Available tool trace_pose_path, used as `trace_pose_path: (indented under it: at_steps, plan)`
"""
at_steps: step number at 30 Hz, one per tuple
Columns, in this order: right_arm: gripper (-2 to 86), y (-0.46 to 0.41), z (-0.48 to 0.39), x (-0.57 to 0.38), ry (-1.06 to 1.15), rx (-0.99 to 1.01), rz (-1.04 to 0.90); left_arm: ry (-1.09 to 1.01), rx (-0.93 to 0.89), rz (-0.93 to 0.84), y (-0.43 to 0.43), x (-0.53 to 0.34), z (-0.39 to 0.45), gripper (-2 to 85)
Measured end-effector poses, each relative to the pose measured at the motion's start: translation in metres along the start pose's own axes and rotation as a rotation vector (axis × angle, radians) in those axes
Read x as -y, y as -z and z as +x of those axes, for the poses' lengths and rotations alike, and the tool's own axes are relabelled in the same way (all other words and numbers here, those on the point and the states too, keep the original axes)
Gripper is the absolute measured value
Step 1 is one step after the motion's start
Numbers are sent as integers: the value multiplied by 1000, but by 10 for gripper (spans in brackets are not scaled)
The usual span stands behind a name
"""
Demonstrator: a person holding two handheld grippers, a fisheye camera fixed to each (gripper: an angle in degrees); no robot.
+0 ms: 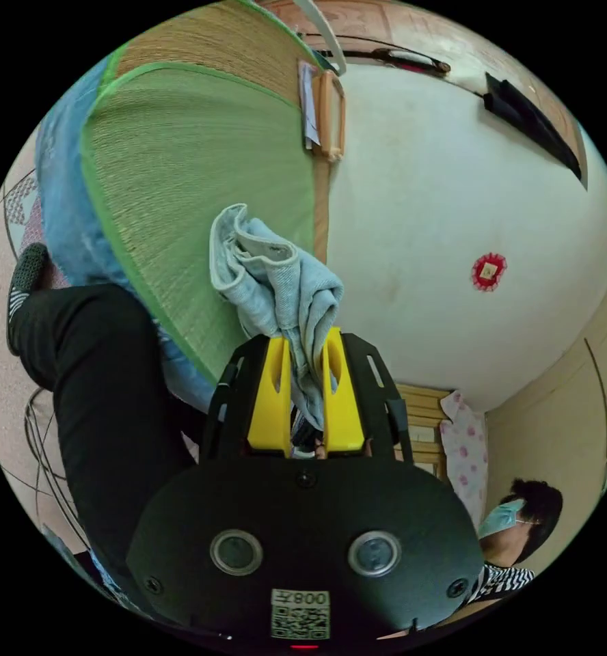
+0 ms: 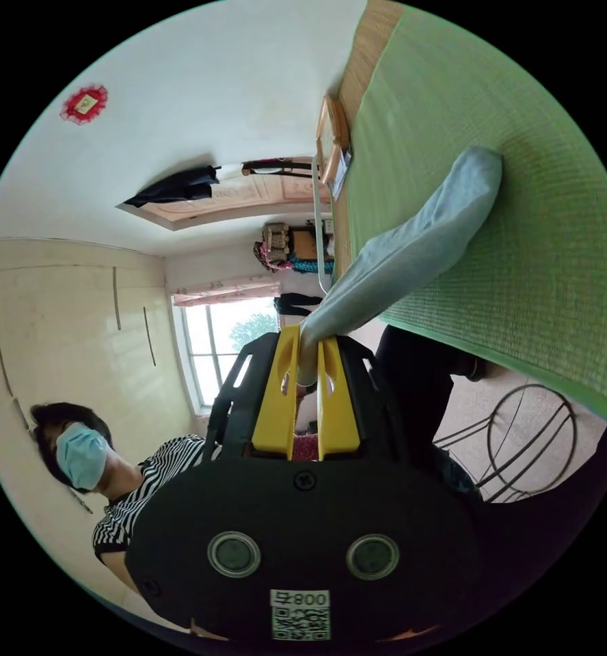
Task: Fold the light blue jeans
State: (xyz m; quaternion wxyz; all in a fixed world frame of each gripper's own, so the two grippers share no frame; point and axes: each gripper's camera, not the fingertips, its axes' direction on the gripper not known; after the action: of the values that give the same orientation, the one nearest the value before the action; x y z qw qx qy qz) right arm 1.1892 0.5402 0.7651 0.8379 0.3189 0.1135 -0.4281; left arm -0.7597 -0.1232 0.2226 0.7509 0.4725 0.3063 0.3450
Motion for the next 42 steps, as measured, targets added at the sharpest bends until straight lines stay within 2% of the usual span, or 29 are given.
trace_pose_path:
  at_steps: [3, 7, 12, 17, 22, 25, 27, 29, 31, 32, 34, 36, 38, 42]
  plan:
    - [8, 51, -6, -13, 44, 28, 72, -84, 28, -73, -71, 5, 34, 80]
    - [4, 148, -31, -29, 134, 63, 221, -224, 45, -214, -207, 7, 96, 80]
    - [1, 289, -107, -74, 340, -22, 412, -394, -87, -389, -396, -24, 189, 79]
    - [2, 435, -197, -172, 582, -160, 659, -634, -320, -617, -613, -125, 317, 79]
    - [2, 557, -240, -307, 736, -320, 928, -809, -452, -821, -782, -244, 376, 80]
    - [2, 602, -211, -364, 684, -399, 1044, -855, -409, -942, -878, -304, 356, 80]
    - [3, 623, -170, -387, 607, -390, 1092, -883, -299, -1006, -932, -331, 323, 81]
    - [3, 638, -112, -400, 476, -359, 1115, -839, -43, -1079, -994, -350, 260, 80]
    - [5, 649, -26, -402, 223, -302, 1108, -792, 82, -1078, -1020, -353, 216, 79]
    - [5, 648, -7, -402, 167, -285, 1093, -720, 13, -1079, -1031, -351, 196, 78]
    - [7, 641, 42, -408, 196, -145, 1063, -658, -42, -1080, -1047, -352, 182, 78]
    - [9, 640, 60, -414, 225, -75, 1068, -743, -11, -1088, -1062, -360, 186, 78]
    - [11, 642, 65, -419, 239, -74, 1080, -846, 41, -1101, -1083, -375, 193, 80]
    - [22, 652, 64, -442, 257, -135, 1121, -869, 61, -1099, -1110, -394, 187, 82]
